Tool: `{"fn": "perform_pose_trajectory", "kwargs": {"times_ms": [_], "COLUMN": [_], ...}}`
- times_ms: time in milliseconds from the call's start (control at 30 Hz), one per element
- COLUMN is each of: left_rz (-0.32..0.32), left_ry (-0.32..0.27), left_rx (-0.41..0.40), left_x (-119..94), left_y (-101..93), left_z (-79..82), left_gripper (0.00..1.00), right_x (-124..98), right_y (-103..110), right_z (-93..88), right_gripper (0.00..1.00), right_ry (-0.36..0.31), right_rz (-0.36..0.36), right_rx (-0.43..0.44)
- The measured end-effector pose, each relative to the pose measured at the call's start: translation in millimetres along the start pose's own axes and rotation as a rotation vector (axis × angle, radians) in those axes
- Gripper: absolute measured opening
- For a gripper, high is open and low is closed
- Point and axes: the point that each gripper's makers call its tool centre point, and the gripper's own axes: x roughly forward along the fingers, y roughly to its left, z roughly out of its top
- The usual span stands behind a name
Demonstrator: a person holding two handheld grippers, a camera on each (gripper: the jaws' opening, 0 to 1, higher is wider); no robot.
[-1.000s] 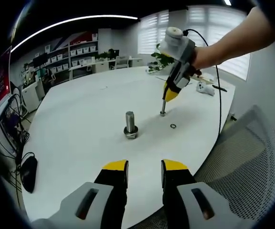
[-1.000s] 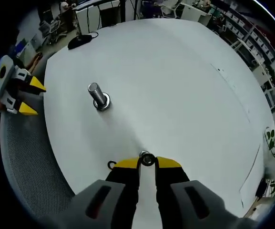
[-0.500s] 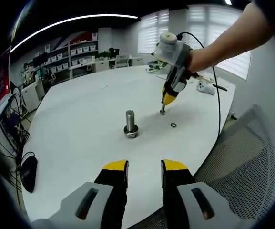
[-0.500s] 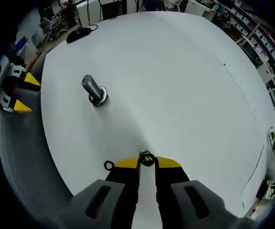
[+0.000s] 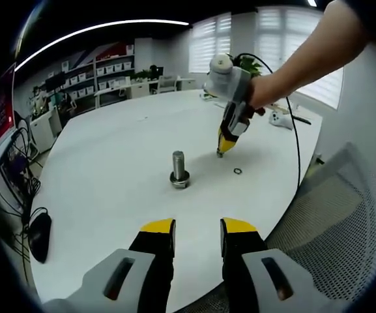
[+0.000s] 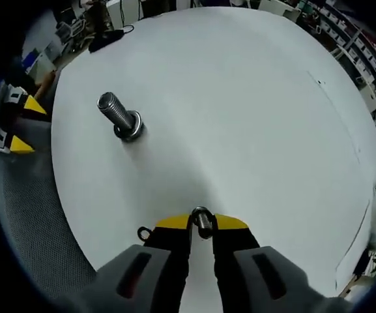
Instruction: Place the washer onto the threaded stud by aligning its center hole with the stud, sliding it down to the base, and recovering from edge contact or off-axis alignment until the washer reaches the visible bottom stop.
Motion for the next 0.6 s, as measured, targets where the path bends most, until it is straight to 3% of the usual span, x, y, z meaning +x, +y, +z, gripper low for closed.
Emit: {"fn": "perform_pose_trajectory", "kwargs": {"times_ms": [600], "left_rz": [0.002], "left_ry": [-0.006], "left_rx": [0.002], "left_x": [0.3], "left_y": [0.3], "left_z": [1.1], "left_gripper": [0.25], "right_x": [1.0], "right_y": [-3.0], "right_z": [4.4], "right_gripper": [0.21], "right_ry": [-0.008], "right_rz": [-0.021], "right_rx": [-0.020]}}
